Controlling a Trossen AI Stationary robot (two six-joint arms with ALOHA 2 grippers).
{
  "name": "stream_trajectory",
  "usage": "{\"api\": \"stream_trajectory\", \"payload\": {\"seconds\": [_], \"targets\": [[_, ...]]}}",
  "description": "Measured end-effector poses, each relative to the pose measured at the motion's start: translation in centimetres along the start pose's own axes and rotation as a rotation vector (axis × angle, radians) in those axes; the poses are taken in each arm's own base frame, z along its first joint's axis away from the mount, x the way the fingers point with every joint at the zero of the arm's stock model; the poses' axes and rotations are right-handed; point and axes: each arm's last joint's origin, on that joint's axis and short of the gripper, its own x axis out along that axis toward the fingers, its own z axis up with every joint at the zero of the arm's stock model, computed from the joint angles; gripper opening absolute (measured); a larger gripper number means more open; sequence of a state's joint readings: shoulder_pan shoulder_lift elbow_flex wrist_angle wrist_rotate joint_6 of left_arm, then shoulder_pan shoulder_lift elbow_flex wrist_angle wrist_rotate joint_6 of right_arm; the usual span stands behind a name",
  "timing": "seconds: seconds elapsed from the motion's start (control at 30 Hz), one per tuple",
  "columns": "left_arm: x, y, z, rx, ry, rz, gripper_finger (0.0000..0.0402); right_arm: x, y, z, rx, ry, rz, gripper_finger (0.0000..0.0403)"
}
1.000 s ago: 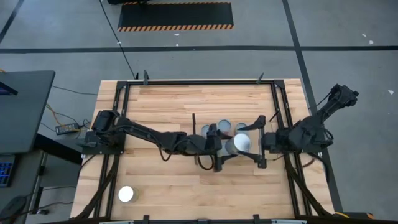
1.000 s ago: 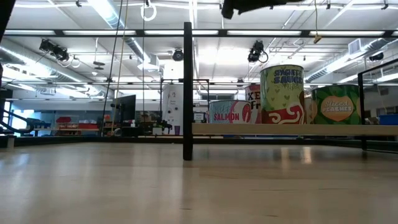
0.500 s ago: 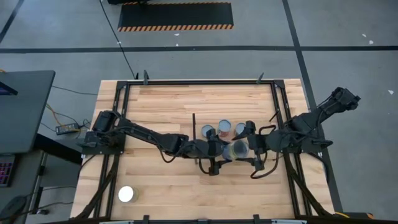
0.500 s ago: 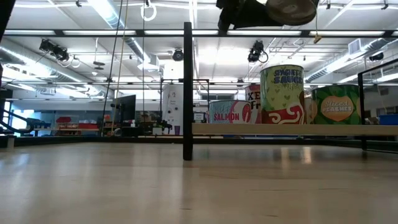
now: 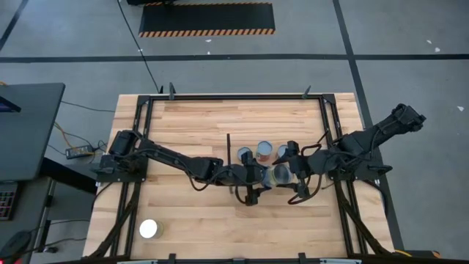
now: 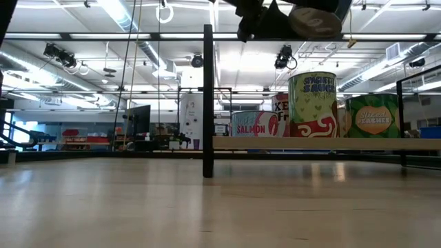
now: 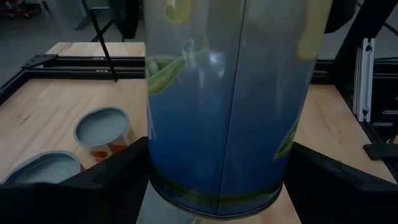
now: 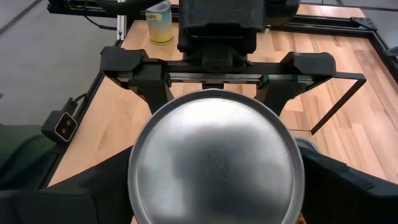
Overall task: Pick and place cans onto a shelf
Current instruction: Put the blue on the shelf aligned with the red can
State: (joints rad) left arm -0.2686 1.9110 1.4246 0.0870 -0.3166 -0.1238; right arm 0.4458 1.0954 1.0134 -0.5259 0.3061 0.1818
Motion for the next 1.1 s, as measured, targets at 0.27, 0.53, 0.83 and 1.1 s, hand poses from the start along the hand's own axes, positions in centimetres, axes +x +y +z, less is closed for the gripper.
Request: {"api": "stream_trajectory", "payload": {"seconds": [0.27, 0.53, 0.83, 1.1], "targets": [[0.0, 0.0, -0.1, -0.003, 0.006, 0.003, 0.0330, 0.0, -0.1, 0.0, 0.000, 0.003, 0.002, 0.0314], [0.0, 0.0, -0.1, 0.016, 0.012, -0.001, 0.0362, 0.0, 0.0, 0.0, 0.006, 0.001, 0.014, 0.0320], [-2.9, -0.2, 1.1, 0.039, 0.077, -0.011, 0.0363, -0.4, 0.1, -0.2, -0.010, 0.017, 0.026, 0.0319], [-8.3, -1.1, 1.4, 0.049, 0.231, 0.117, 0.0364, -3.2, -0.8, -1.6, 0.012, 0.087, -0.025, 0.0319]]}}
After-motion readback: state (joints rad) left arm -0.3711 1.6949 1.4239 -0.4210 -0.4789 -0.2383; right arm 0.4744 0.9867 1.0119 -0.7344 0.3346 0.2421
